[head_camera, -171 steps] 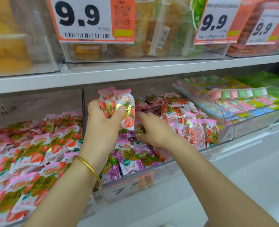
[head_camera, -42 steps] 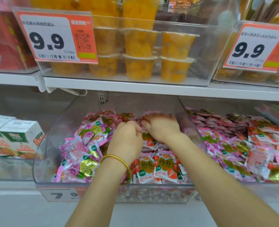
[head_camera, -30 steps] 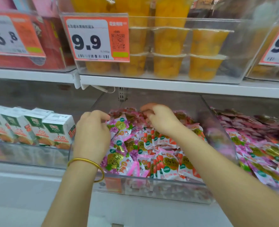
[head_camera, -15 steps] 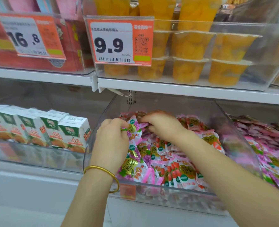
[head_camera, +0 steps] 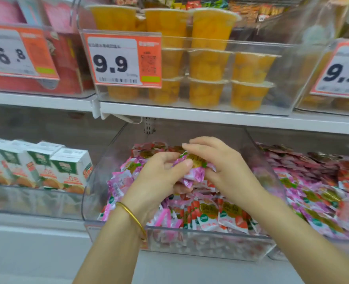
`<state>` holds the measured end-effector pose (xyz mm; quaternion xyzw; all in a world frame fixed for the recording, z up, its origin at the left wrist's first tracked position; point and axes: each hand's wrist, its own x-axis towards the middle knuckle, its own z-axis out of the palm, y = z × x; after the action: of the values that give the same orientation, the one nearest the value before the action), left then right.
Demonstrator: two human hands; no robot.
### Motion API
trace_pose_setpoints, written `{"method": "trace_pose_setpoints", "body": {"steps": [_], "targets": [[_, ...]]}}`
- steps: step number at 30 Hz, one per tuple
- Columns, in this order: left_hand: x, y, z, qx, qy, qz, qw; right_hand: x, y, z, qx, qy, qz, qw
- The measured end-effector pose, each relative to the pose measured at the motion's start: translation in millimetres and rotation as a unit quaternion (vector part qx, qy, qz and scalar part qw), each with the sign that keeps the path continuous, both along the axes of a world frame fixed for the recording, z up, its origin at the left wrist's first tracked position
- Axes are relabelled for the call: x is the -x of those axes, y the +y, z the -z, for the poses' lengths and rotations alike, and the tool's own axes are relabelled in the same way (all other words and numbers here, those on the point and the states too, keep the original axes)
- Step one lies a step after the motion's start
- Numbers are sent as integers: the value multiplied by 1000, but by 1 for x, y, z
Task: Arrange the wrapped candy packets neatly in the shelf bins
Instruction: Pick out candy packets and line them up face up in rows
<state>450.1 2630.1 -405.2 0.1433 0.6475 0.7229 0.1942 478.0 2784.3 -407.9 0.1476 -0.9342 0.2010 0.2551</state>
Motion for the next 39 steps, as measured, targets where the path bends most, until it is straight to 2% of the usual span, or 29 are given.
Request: {"method": "trace_pose_setpoints", "body": {"steps": [3,6,10,14,16,19,22,25,29,32,35,37,39], "targets": [[-1,13,8,47,62,-29,997,-25,10,-9,164,-52,17,985],[-14,33,6,69,148,-14,987,-51,24,-16,366,-73,59,926],[-41,68,-1,51,247,23,967,-75,45,-9,420,-124,135,889],[-57,98,2,42,289,43,956,-96,75,-13,556,-117,101,817],[-60,112,6,54,313,44,947,-104,92,-17,568,-103,100,810],[-61,133,15,59,327,45,942,-114,130,-25,547,-41,157,821],[-60,148,22,124,410,11,903,-124,179,-30,412,7,293,863],[-62,162,21,153,463,-5,873,-123,213,-23,245,-61,385,888],[-63,178,23,160,479,4,863,-93,222,-11,96,-185,382,900],[-62,184,27,171,479,7,861,-70,222,2,49,-257,367,893],[-62,185,29,198,505,6,840,-60,223,15,13,-285,390,875],[-62,184,31,213,523,6,825,-61,223,19,6,-274,389,880],[-62,183,31,218,528,6,821,-68,224,16,38,-227,367,901]]}}
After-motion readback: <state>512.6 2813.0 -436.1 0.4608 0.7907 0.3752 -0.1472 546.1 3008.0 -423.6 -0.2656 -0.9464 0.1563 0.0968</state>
